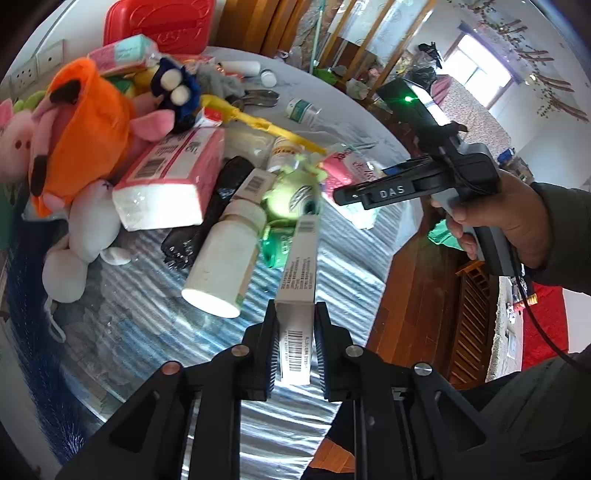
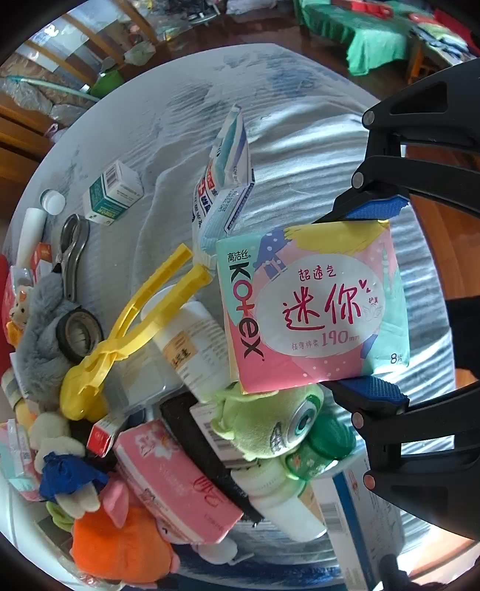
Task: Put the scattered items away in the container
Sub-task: 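Grasp a white medicine box with the left gripper while the right grasps the Kotex pad pack, then carry the white box and Kotex pack with both grippers over the blue crate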
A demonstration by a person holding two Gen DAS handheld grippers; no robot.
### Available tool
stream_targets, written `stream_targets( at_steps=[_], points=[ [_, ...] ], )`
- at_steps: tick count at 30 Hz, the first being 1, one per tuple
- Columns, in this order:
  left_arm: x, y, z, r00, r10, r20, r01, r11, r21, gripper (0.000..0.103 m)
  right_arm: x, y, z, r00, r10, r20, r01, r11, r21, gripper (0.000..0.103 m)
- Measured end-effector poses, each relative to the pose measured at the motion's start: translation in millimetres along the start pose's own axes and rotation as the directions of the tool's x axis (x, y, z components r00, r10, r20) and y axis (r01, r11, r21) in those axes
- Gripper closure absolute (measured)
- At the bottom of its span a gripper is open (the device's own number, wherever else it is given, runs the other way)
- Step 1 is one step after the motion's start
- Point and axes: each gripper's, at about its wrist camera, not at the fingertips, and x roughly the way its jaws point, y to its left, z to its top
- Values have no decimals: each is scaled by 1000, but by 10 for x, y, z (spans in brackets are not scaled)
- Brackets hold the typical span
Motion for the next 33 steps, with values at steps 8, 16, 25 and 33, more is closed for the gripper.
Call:
stream_targets(
  at_steps=[8,16,25,33],
  points=[
    [-195,-60,61,999,3,47,-3,1000,0,87,-258,123,-38,1000,9,26,-9,1000,-6,36],
    [-459,53,117,993,65,100,-63,998,-24,87,-391,221,192,998,10,57,-10,1000,-10,36],
    [-883,202,150,974,166,157,-158,985,-63,87,-641,308,329,994,37,106,-35,999,-24,36],
    [-1371,238,172,941,283,187,-264,957,-120,87,-1122,621,446,979,107,171,-95,992,-77,36]
  ],
)
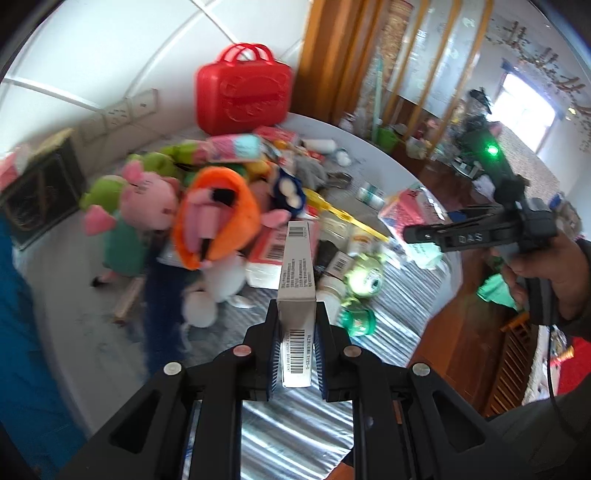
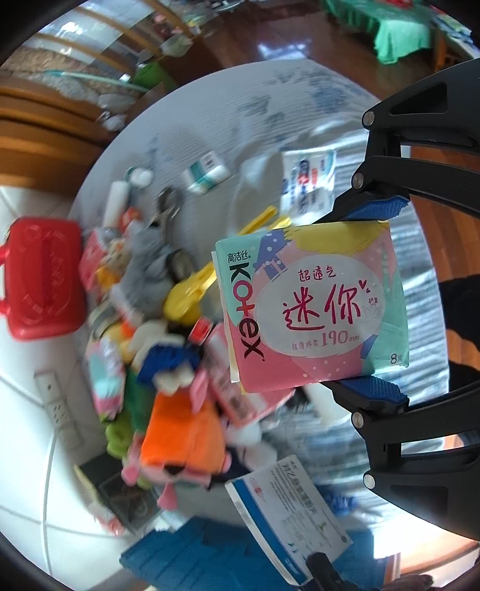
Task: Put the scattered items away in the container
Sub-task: 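Carry the white box and Kotex pack with both grippers over the blue crate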
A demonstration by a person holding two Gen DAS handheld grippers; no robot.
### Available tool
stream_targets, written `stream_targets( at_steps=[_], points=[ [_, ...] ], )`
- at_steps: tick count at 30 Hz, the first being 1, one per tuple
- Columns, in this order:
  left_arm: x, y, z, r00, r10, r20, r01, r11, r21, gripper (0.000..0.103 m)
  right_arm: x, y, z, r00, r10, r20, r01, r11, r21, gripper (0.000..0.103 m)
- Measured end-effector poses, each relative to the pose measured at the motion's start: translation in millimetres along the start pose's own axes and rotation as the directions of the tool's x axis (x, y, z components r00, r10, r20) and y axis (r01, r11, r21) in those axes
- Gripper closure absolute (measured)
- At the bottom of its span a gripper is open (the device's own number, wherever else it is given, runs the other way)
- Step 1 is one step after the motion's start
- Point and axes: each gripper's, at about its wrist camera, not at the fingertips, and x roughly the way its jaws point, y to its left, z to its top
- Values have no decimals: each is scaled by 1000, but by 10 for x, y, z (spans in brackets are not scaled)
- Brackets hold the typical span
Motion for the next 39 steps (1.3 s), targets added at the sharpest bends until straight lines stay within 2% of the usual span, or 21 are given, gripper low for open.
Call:
stream_targets(
  at_steps=[4,8,18,28,39],
  points=[
    [-289,114,80,997,75,22,-75,997,-35,87,-224,230,138,999,35,36,-34,999,-21,36],
    [-630,264,179,986,157,48,-153,985,-86,87,-466,518,262,995,71,76,-66,996,-66,36],
    [-1449,685,321,942,315,116,-288,935,-205,87,-1000,1368,560,975,163,152,-129,969,-210,35],
    [-2123,1100,184,906,388,168,-329,897,-294,87,-1384,2331,726,948,251,194,-172,922,-348,35],
    [-2840,1703,-183,849,474,234,-355,839,-413,87,-1738,3505,727,912,363,193,-223,830,-511,35]
  ],
)
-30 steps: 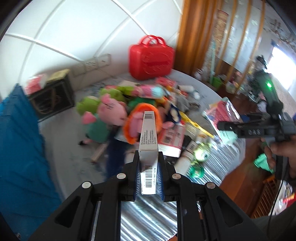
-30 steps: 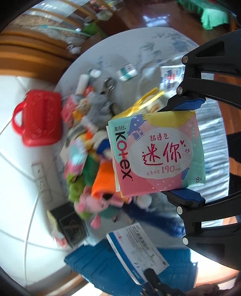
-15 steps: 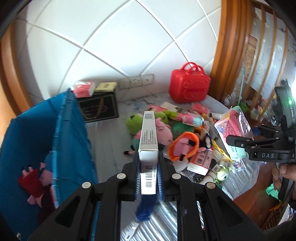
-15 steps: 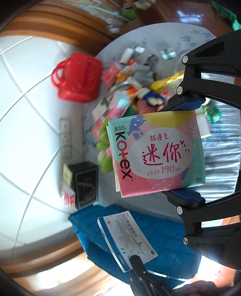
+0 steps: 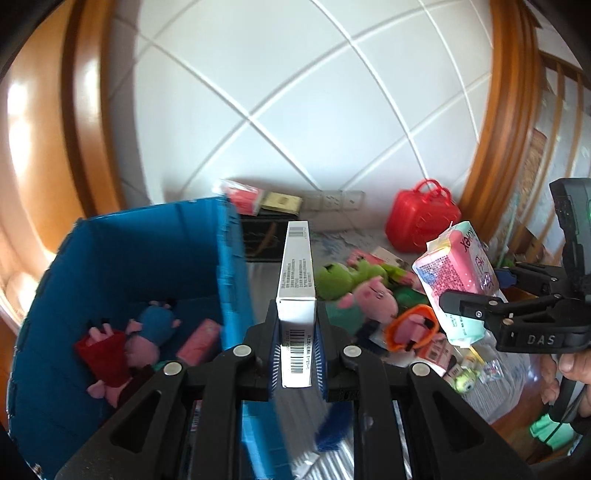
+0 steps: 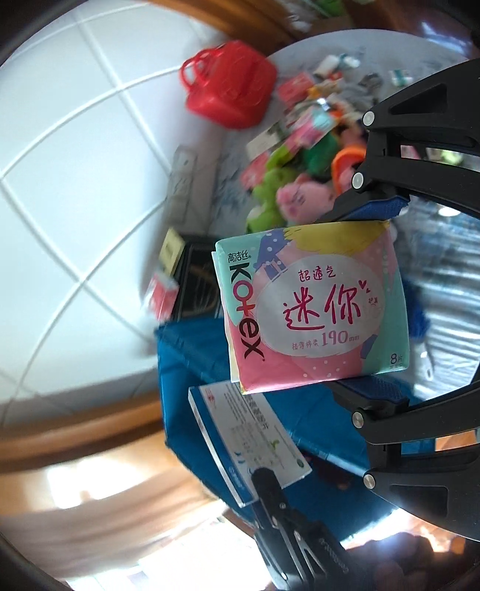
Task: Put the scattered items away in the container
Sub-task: 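Carry the white box and Kotex pack with both grippers over the blue crate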
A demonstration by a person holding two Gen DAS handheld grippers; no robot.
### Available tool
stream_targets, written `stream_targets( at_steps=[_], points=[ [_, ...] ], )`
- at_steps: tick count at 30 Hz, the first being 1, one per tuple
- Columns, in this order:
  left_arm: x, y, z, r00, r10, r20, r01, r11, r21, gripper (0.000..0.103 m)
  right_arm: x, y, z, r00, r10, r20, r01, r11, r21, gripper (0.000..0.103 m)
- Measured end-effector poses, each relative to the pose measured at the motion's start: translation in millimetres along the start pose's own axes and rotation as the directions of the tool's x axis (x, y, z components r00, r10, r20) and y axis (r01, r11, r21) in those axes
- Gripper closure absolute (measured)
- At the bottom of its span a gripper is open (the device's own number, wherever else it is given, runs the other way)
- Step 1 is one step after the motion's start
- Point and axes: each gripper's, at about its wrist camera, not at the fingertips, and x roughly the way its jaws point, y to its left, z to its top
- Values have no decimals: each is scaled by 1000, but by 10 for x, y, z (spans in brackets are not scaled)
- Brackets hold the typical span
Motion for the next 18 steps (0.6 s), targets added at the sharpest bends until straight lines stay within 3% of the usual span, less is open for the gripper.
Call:
stream_targets(
  at_steps=[18],
  points=[
    [-449,1713,-215,982,186,21,-181,975,-130,87,551,1651,540,989,147,3,-144,975,-166,35]
  ],
)
